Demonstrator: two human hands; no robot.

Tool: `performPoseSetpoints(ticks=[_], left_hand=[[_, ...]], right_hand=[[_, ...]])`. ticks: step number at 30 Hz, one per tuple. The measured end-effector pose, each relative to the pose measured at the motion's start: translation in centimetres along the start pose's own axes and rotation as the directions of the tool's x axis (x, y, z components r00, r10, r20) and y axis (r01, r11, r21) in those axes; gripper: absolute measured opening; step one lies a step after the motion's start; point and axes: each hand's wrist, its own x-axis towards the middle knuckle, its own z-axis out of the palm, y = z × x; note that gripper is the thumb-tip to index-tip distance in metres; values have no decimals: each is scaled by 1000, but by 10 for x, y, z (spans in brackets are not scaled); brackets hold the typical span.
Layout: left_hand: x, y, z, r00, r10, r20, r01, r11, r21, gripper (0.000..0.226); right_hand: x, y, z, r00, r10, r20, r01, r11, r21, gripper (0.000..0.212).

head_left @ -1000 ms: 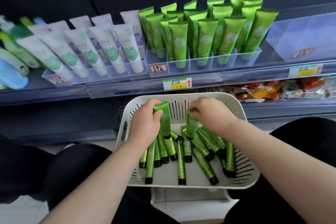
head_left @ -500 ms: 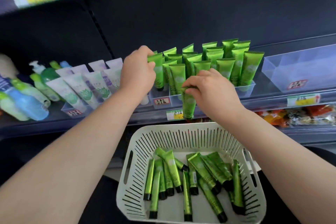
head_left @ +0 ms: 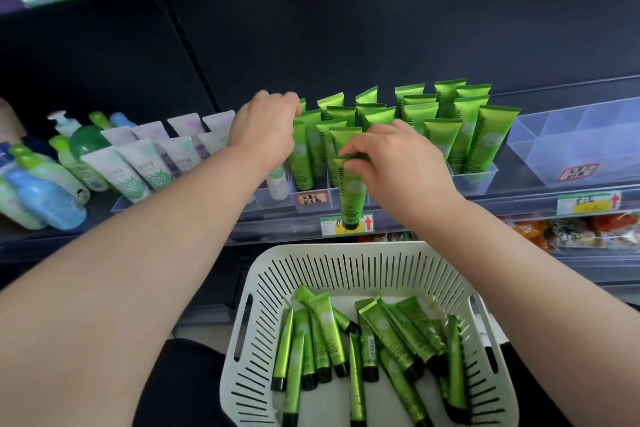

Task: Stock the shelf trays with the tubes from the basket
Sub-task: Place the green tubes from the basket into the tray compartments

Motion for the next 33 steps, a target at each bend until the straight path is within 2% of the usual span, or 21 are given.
performPoseSetpoints(ticks=[7,11,15,20,22,26,29,33], left_hand=[[-18,-25,-16,994,-26,-103,19,998,-67,29],[-35,-31,-20,996,-17,-91,7,994,-107,29],[-47,-36,-17,997,18,-69,-28,990,-136,31],[-53,-34,-16,997,47,-67,-59,980,-189,34],[-54,-33,-13,996,51,-79,-66,979,-195,33],[-55,-29,-4,993,81,-81,-95,979,-183,29],[-60,-20,-1,991,112,-76,-125,973,-196,28],[-70,-5,10,987,147,-60,-156,965,-212,29]], right_hand=[[37,-30,-1,996,-12,-88,10,1000,-25,21],[56,-41,10,986,-47,-163,32,995,-94,21],[67,-39,34,993,-48,-104,31,986,-162,20],[72,-33,50,997,-45,65,62,956,-287,20],[72,-31,54,996,-50,71,70,946,-317,22],[66,-27,53,996,-85,14,86,973,-215,29],[50,-18,50,977,-178,-117,159,974,-161,29],[15,5,46,968,-186,-167,157,972,-173,26]])
